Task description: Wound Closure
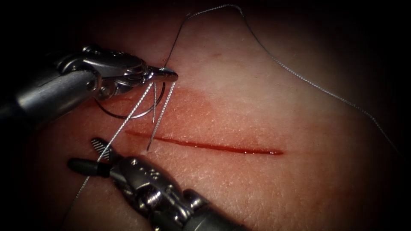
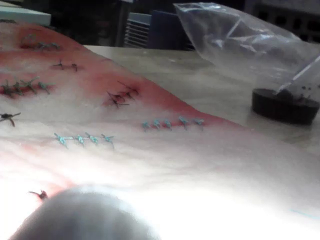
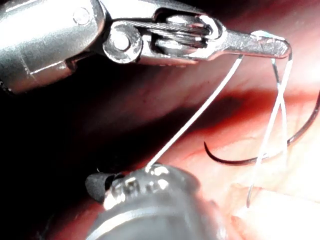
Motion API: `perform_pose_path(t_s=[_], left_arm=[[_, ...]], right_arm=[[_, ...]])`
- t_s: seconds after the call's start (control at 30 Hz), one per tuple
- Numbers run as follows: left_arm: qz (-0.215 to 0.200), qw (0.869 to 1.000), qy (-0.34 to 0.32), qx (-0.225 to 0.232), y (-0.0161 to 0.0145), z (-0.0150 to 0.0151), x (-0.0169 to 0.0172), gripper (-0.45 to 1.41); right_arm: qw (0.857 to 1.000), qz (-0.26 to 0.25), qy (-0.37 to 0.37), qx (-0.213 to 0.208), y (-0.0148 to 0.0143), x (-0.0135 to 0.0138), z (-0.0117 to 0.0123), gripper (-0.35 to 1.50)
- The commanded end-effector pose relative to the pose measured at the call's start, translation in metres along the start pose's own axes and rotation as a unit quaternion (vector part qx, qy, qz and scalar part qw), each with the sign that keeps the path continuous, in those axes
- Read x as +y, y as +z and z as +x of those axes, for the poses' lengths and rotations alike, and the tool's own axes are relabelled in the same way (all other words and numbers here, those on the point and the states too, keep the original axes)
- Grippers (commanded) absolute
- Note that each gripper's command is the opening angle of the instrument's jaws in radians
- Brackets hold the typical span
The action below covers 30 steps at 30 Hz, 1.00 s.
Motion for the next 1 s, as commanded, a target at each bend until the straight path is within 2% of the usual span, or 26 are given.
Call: perform_pose_path(t_s=[0.03, 0.1, 0.13, 0.17, 0.2, 0.23, 0.27, 0.3, 0.43, 0.47, 0.57, 0.6, 0.63, 0.67, 0.7, 0.73, 0.77, 0.8, 0.83, 0.97, 1.0], left_arm=[[0.001, 1.0, 0.002, -0.005, -0.0004, -0.0014, -0.0002, -0.45], [0.001, 1.0, 0.005, -0.004, -0.0004, -0.0014, -0.0002, -0.45], [0.001, 1.0, 0.005, -0.004, -0.0004, -0.0014, -0.0002, -0.45], [0.001, 1.0, 0.005, -0.004, -0.0005, -0.0013, -0.0002, -0.45], [0.001, 1.0, 0.008, -0.004, -0.0005, -0.0014, -0.0002, -0.45], [0.001, 1.0, 0.008, -0.004, -0.0005, -0.0014, -0.0002, -0.45], [0.001, 1.0, 0.008, -0.004, -0.0005, -0.0014, -0.0002, -0.45], [0.001, 1.0, 0.008, -0.004, -0.0005, -0.0013, -0.0002, -0.45], [0.001, 1.0, 0.007, -0.005, -0.0005, -0.0013, -0.0003, -0.45], [0.001, 1.0, 0.01, -0.004, -0.0005, -0.0013, -0.0002, -0.1], [0.002, 1.0, 0.011, -0.004, -0.0007, -0.001, -0.0003, -0.16], [0.002, 1.0, 0.011, -0.004, -0.0008, -0.0009, -0.0003, -0.32], [0.002, 1.0, 0.011, -0.004, -0.0008, -0.0009, -0.0003, -0.32], [0.002, 1.0, 0.011, -0.004, -0.0008, -0.0009, -0.0003, -0.43], [0.002, 1.0, 0.011, -0.004, -0.0008, -0.001, -0.0003, -0.42], [0.002, 1.0, 0.011, -0.004, -0.0008, -0.001, -0.0003, -0.43], [0.002, 1.0, 0.011, -0.004, -0.0008, -0.001, -0.0002, -0.45], [0.002, 1.0, 0.011, -0.004, -0.0008, -0.001, -0.0003, -0.45], [0.002, 1.0, 0.011, -0.004, -0.0008, -0.0009, -0.0003, -0.45], [0.002, 1.0, 0.011, -0.004, -0.0008, -0.0009, -0.0003, -0.45], [0.002, 1.0, 0.011, -0.004, -0.0008, -0.0009, -0.0003, -0.45]], right_arm=[[1.0, 0.003, 0.0, 0.002, 0.0, -0.0006, 0.0019, 0.89], [1.0, 0.003, 0.003, 0.001, -0.001, -0.0007, 0.0027, 0.72], [1.0, 0.003, 0.003, 0.001, -0.001, -0.0007, 0.0027, 0.72], [1.0, 0.003, 0.004, 0.001, -0.0012, -0.0006, 0.0029, 0.3], [1.0, 0.003, 0.004, 0.001, -0.0012, -0.0007, 0.0029, 0.27], [1.0, 0.003, 0.004, 0.001, -0.0012, -0.0007, 0.0029, -0.09], [1.0, 0.003, 0.004, 0.001, -0.0012, -0.0007, 0.0029, -0.09], [1.0, 0.003, 0.004, 0.0, -0.0012, -0.0007, 0.0029, -0.35], [1.0, 0.001, 0.005, 0.002, -0.0008, -0.0009, 0.0029, -0.35], [1.0, 0.001, 0.005, 0.002, -0.0007, -0.0008, 0.0029, -0.35], [1.0, 0.0, 0.005, 0.003, -0.0006, -0.0006, 0.003, -0.35], [1.0, 0.0, 0.004, 0.003, -0.0006, -0.0005, 0.003, -0.35], [1.0, 0.0, 0.004, 0.003, -0.0006, -0.0005, 0.003, -0.35], [1.0, -0.001, 0.005, 0.008, -0.0006, -0.0004, 0.0031, -0.35], [0.999, -0.011, 0.022, 0.025, -0.0006, -0.0006, 0.0034, 0.24], [0.999, -0.018, 0.038, 0.031, -0.0006, -0.0008, 0.0034, 0.91], [0.997, -0.027, 0.053, 0.039, -0.0005, -0.001, 0.0034, 1.23], [0.995, -0.042, 0.072, 0.055, -0.0005, -0.0014, 0.0033, 1.31], [0.992, -0.054, 0.091, 0.073, -0.0006, -0.0019, 0.0029, 1.28], [0.992, -0.021, 0.115, 0.047, -0.0001, -0.0026, 0.0023, 1.14], [0.991, -0.011, 0.126, 0.046, 0.0002, -0.0027, 0.002, 1.03]])
